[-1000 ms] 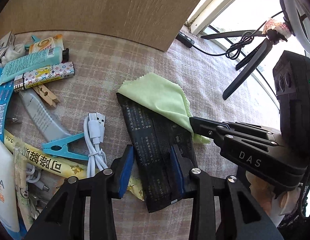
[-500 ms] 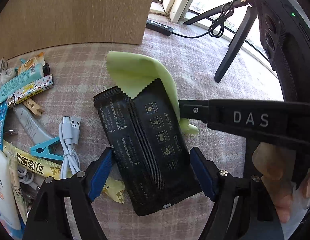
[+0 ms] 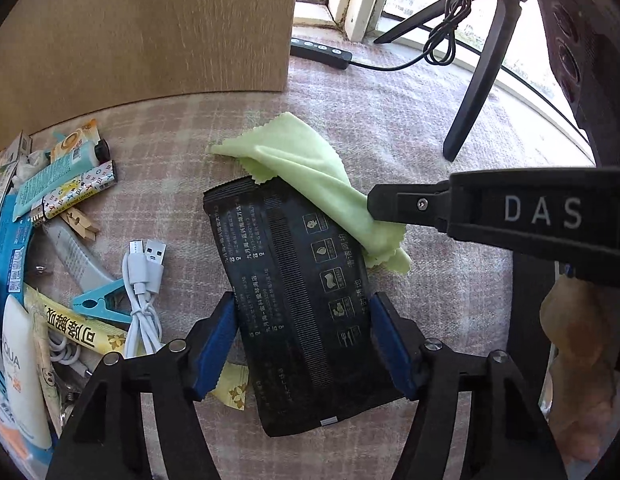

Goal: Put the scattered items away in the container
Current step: 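Lift the green cloth and black pouch and carry both over the tray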

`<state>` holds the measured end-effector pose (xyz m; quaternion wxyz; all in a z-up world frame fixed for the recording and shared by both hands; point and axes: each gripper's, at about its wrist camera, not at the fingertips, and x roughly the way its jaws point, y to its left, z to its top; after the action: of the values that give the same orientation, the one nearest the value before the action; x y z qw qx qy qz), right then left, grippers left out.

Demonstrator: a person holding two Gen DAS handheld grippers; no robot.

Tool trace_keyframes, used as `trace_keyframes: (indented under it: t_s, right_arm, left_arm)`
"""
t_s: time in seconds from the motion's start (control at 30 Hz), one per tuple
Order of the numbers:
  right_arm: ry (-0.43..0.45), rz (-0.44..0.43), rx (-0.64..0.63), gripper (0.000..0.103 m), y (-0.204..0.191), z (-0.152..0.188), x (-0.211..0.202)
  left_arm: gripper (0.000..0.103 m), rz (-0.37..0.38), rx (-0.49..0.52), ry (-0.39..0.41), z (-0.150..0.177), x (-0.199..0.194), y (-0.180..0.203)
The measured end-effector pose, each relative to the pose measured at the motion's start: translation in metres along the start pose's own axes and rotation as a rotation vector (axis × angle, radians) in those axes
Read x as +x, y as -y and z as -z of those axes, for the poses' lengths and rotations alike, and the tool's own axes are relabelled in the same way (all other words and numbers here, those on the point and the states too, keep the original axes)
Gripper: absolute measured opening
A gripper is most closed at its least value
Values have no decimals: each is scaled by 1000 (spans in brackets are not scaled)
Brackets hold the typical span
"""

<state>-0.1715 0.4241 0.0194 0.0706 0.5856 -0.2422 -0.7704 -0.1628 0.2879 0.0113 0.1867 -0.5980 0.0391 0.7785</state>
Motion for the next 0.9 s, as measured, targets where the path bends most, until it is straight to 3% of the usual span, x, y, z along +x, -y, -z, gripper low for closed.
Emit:
trace_keyframes:
  t_s: [0.03, 0.07, 0.1, 0.17, 0.23, 0.27, 0.3, 0.33, 0.4, 0.5, 0.6, 0.7, 0.9]
  right_arm:
    - [5, -2, -1, 1, -1, 1, -3]
    - [11, -2, -4, 1, -2, 2, -7]
    - [19, -3, -8, 1, -4, 3, -11]
    - [30, -5, -12, 1, -5, 4, -18]
    - [36, 19, -15, 1, -6, 4, -19]
    - [41, 35, -12, 1, -5, 4, -19]
    - [43, 43, -6, 1, -2, 4, -20]
    - [43, 46, -1, 1, 0, 4, -21]
    - [46, 53, 5, 1, 3, 4, -21]
    - [51, 61, 14, 1, 15, 3, -28]
    - [57, 61, 28, 1, 22, 2, -33]
    - [61, 69, 25, 1, 25, 2, -36]
    - [88, 74, 14, 1, 26, 7, -48]
  left_arm:
    - [52, 6, -7, 2, 0, -3, -3]
    - [18, -1, -14, 10, 0, -7, -6]
    - [9, 9, -18, 6, 0, -9, -9]
    - [6, 8, -39, 1, -1, -11, -15]
    - [10, 1, -85, -4, -2, -8, -20]
    - [23, 3, -107, -16, -3, -7, -21]
    - [45, 19, -121, -27, -3, -6, -21]
    - [53, 29, -127, -16, -3, -8, -19]
    - [57, -5, -107, 4, -2, -10, -9]
    - [66, -1, -64, -43, 0, 1, 10]
    - [77, -77, -41, -60, 1, 15, 27]
    - [75, -165, -11, -42, 0, 20, 40]
    - [63, -139, -15, -28, -1, 13, 32]
